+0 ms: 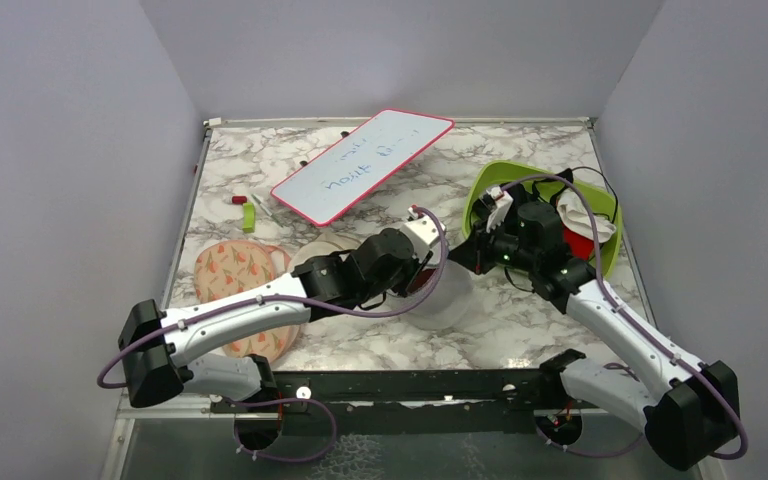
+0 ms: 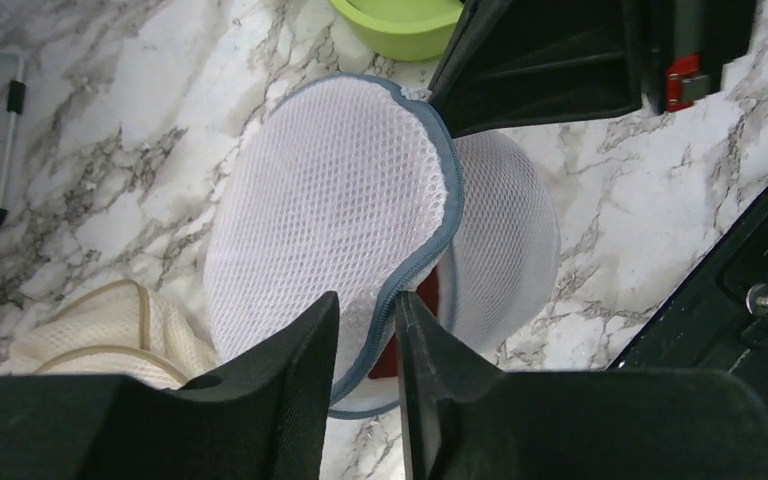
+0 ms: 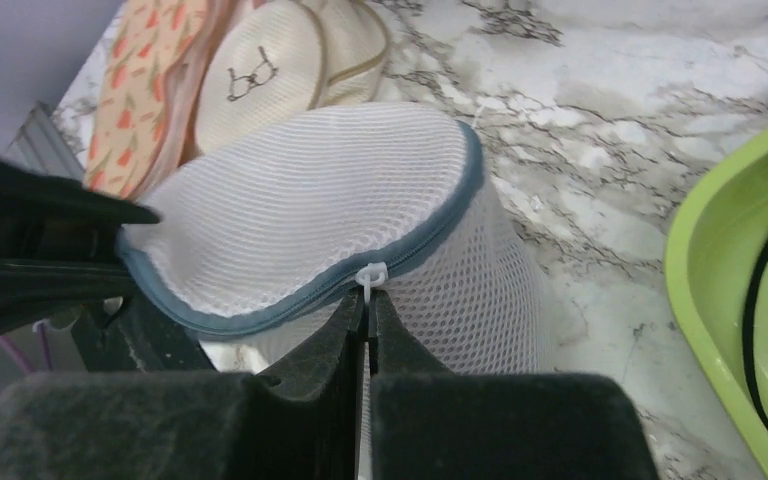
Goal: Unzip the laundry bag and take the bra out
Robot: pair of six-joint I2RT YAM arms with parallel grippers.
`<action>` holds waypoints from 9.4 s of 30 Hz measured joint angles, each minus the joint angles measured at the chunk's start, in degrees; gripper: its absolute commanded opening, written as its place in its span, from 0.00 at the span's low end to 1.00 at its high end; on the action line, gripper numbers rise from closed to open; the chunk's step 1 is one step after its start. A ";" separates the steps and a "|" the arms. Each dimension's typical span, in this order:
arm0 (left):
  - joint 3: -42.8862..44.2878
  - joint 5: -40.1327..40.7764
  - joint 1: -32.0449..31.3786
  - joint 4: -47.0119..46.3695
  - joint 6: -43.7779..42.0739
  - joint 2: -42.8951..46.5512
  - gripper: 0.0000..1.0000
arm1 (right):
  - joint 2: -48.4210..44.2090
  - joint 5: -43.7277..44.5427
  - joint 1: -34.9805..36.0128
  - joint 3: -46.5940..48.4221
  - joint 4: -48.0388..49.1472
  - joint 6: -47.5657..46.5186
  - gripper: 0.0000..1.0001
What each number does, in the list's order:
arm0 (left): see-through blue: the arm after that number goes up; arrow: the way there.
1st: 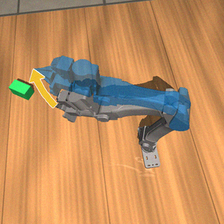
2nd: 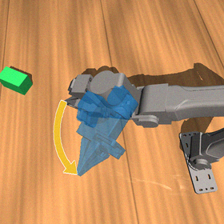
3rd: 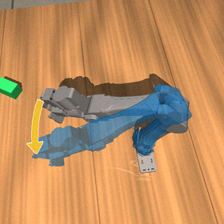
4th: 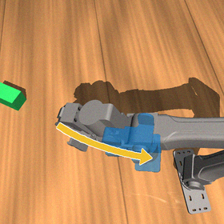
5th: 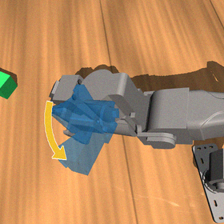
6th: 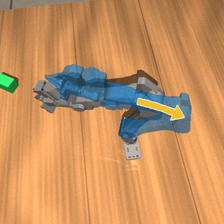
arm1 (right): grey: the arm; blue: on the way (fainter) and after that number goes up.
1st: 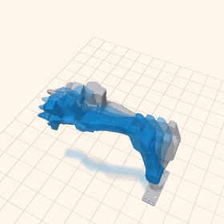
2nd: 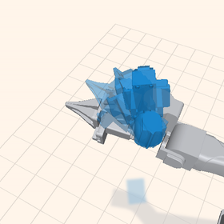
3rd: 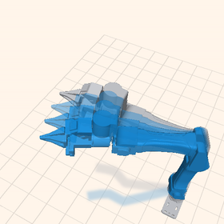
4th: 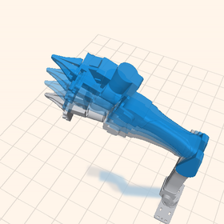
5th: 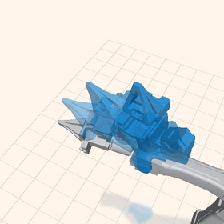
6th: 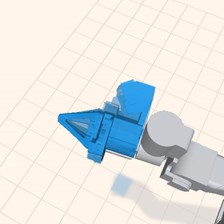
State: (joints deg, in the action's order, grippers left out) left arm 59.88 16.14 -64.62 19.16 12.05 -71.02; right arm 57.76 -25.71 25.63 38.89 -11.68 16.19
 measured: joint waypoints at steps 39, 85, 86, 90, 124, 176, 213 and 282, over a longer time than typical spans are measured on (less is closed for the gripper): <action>3.26 -6.03 -0.37 2.23 4.90 -2.29 0.91 | -3.76 -11.63 -0.24 -2.69 2.36 -0.28 0.01; 12.79 11.87 -3.17 8.74 -13.44 -11.32 0.00 | 3.06 -4.48 -0.13 1.62 0.50 0.09 0.01; 12.74 12.22 -3.48 8.66 -14.49 -11.13 0.00 | 3.56 -4.15 -0.11 1.77 0.50 0.09 0.01; 12.50 13.46 -5.14 7.74 -18.32 -9.49 0.00 | 5.99 -2.12 -0.13 2.54 0.42 -0.02 0.01; 8.20 20.35 -8.96 9.44 -5.77 -12.44 0.37 | 3.52 -11.08 -0.26 1.07 2.36 -2.36 0.01; 8.17 23.30 -9.86 10.08 -14.12 -8.76 0.00 | -4.52 -8.35 -0.24 -13.25 25.62 -3.37 0.63; 8.11 20.74 -9.88 10.47 -16.41 -5.90 0.03 | 10.91 -19.39 4.33 -15.47 63.52 -15.72 0.51; -2.54 34.27 -8.46 -37.18 -39.67 7.74 0.96 | 8.17 -4.87 7.91 -1.88 -3.15 12.04 0.42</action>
State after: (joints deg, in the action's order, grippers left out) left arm 57.34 50.41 -73.08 -18.02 -27.62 -63.29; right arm 65.93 -30.59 33.54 37.01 -14.83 28.23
